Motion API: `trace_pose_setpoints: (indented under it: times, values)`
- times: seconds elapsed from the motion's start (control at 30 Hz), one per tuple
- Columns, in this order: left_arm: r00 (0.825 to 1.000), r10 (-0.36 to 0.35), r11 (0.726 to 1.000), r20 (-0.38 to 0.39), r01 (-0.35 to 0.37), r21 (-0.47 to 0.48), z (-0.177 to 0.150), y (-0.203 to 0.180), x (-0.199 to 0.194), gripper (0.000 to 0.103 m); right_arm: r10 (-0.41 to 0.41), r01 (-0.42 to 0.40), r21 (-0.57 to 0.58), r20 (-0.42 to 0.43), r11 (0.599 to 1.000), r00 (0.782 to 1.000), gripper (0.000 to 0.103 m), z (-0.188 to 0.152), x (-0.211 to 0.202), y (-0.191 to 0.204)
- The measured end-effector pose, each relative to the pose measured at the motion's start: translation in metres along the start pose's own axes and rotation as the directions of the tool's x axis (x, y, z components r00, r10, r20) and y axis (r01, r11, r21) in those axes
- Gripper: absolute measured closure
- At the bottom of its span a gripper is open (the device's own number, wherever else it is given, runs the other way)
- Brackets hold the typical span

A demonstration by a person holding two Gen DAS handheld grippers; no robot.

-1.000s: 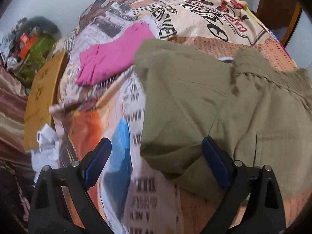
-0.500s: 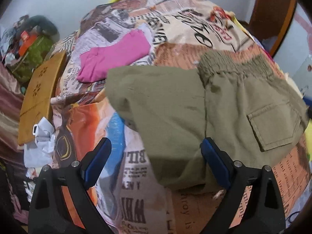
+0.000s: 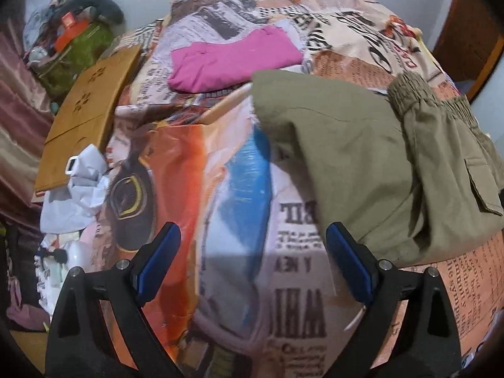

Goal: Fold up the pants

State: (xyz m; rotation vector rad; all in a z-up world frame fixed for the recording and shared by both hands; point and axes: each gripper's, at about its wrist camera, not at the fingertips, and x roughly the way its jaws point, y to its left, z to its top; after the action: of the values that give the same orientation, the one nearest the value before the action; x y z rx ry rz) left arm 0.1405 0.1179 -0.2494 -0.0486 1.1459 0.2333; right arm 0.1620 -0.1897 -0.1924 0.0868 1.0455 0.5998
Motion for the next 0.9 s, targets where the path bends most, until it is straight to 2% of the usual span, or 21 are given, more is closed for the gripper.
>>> trace_pose_setpoints:
  times: [0.07,0.17,0.27,0.4,0.47,0.5,0.57,0.63,0.8,0.83,0.9]
  values:
    - [1.000,-0.002,1.000,0.012,0.002,-0.024,0.005,0.003,-0.007,0.008,-0.031,0.031,-0.018,0.049,0.999,0.998,0.047,0.006,-0.010,0.004]
    - [0.997,-0.055,0.997,0.045,0.057,-0.048,0.016,0.005,-0.016,0.008,-0.048,0.051,-0.025,0.108,0.998,0.993,0.047,0.017,-0.022,0.005]
    - [0.995,-0.060,0.998,0.078,0.062,-0.029,0.035,-0.001,-0.020,0.008,-0.063,0.068,-0.030,0.145,0.997,0.987,0.047,0.033,-0.027,0.002]
    - [0.988,-0.154,0.987,0.027,0.155,-0.048,0.050,-0.004,0.001,0.008,-0.069,0.073,-0.026,0.135,0.997,0.988,0.047,0.046,-0.016,-0.004]
    - [0.971,-0.239,0.969,-0.026,0.236,-0.070,0.055,-0.006,0.019,0.009,-0.064,0.067,-0.026,0.098,0.997,0.993,0.047,0.046,-0.002,-0.007]
    - [0.963,-0.267,0.962,-0.044,0.262,-0.081,0.056,-0.006,0.026,0.011,-0.061,0.063,-0.028,0.075,0.998,0.995,0.047,0.044,0.005,-0.009]
    - [0.942,-0.324,0.943,-0.088,0.314,-0.106,0.059,-0.008,0.041,0.027,-0.065,0.065,-0.042,-0.004,0.997,0.998,0.047,0.038,0.026,-0.009]
    - [0.923,-0.375,0.924,-0.083,0.364,-0.121,0.063,-0.007,0.046,0.033,-0.079,0.076,-0.065,-0.040,0.995,0.996,0.047,0.030,0.038,-0.008]
    - [0.933,-0.360,0.928,-0.025,0.356,-0.112,0.082,-0.002,0.045,0.046,-0.073,0.068,-0.085,-0.051,0.994,0.996,0.047,0.028,0.041,-0.008]
    - [0.932,-0.361,0.927,-0.017,0.357,-0.116,0.086,0.000,0.046,0.056,-0.072,0.067,-0.089,-0.052,0.994,0.996,0.047,0.028,0.041,-0.009]
    - [0.936,-0.352,0.929,-0.008,0.348,-0.128,0.095,0.007,0.050,0.063,-0.071,0.066,-0.091,-0.053,0.994,0.996,0.047,0.027,0.041,-0.009]
